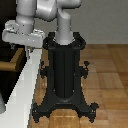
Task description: Open the door by pressing down and pulling on the handle.
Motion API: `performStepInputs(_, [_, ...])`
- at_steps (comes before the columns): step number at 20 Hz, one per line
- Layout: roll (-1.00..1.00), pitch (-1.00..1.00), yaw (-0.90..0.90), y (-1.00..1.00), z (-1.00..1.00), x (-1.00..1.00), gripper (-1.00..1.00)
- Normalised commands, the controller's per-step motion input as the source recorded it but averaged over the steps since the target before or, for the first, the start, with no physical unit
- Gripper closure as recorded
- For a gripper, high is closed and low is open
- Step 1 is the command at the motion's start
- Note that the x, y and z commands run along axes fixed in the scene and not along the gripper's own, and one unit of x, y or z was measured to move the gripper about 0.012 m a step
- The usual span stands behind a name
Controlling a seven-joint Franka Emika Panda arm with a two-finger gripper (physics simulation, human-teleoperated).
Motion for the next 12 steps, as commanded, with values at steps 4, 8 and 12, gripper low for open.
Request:
performStepInputs(4, [0.00,0.00,0.00,-0.50,-0.50,0.00,-1.00])
performStepInputs(8, [0.00,0.00,0.00,-0.50,-0.25,0.00,-1.00])
performStepInputs(12, [0.00,0.00,0.00,-0.25,-0.50,0.00,-1.00])
